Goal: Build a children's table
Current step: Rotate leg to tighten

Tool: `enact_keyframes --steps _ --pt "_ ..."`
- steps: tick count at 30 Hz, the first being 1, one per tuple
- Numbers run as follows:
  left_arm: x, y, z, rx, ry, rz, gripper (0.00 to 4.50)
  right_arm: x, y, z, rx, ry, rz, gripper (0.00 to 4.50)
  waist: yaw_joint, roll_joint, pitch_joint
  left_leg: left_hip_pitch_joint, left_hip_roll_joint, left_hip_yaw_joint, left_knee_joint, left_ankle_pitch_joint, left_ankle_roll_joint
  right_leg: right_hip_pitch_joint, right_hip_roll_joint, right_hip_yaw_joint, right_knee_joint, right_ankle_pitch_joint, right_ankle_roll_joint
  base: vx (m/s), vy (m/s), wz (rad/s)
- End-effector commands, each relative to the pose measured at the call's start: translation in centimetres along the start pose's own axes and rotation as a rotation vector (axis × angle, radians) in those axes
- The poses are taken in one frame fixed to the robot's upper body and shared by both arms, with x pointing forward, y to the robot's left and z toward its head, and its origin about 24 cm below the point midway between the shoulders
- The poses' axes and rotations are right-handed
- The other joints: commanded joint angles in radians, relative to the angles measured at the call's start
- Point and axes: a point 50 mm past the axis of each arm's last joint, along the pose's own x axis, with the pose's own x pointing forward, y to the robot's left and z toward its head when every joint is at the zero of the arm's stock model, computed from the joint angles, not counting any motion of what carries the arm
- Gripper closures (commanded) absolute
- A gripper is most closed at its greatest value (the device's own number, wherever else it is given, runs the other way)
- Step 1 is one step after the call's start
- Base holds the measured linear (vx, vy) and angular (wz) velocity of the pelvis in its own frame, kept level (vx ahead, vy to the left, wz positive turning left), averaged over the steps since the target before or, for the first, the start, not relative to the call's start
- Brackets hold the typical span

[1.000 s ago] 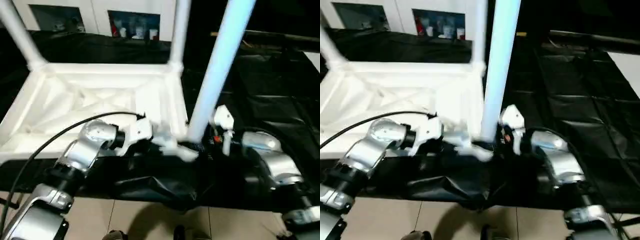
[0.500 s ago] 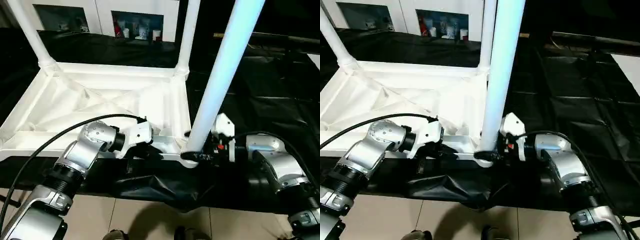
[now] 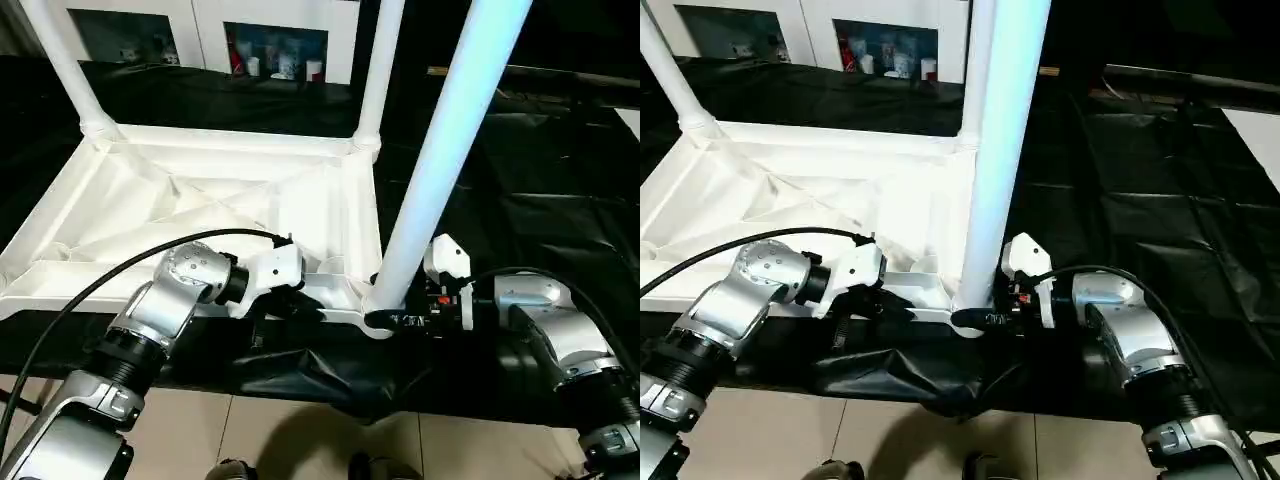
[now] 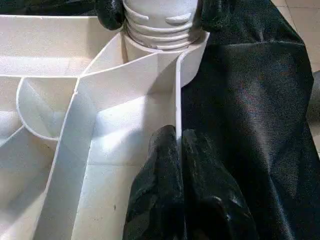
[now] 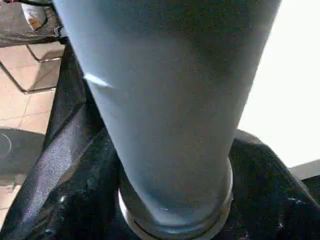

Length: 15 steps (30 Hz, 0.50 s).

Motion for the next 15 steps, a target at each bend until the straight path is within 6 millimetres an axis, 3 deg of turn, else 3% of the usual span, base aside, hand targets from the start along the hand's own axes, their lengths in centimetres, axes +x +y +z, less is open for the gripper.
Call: enact_keyframes --steps 1,9,11,15 --pt "0.9 -0.7 0.1 0.005 -0.031 -0.069 4.50 -0.5 -0.4 -0.1 0.013 0.014 -0.031 1.72 -0.002 -0.012 -0.065 0.006 0.019 -0.002 -0.052 -0.142 0.098 0.065 -0.054 0.038 -0.056 -0.194 -0.230 0.000 0.000 0.00" --pt "1.1 -0.6 -0.1 -0.006 -0.024 -0.032 4.50 -0.1 -1.0 -0.3 0.008 -0.014 -0.149 1.85 -0.003 -0.013 -0.067 0.006 0.018 -0.002 -0.050 -0.146 0.091 0.062 -0.056 0.039 -0.056 -0.214 -0.222 0.000 0.000 0.00" --pt "1.4 -0.2 -0.2 -0.031 -0.016 0.016 4.50 0.3 -1.4 -0.5 0.023 -0.037 -0.233 1.86 -0.010 -0.014 -0.064 0.004 0.015 -0.006 -0.052 -0.177 0.064 0.062 -0.057 0.037 -0.065 -0.298 -0.198 0.000 0.000 0.00" --pt "2.7 1.0 -0.3 -0.087 -0.004 0.165 4.50 1.6 -2.4 -1.3 0.084 -0.090 -0.504 1.86 -0.023 -0.015 -0.061 0.005 0.013 -0.008 -0.054 -0.200 0.038 0.055 -0.055 0.037 -0.074 -0.372 -0.170 0.000 0.000 0.00"
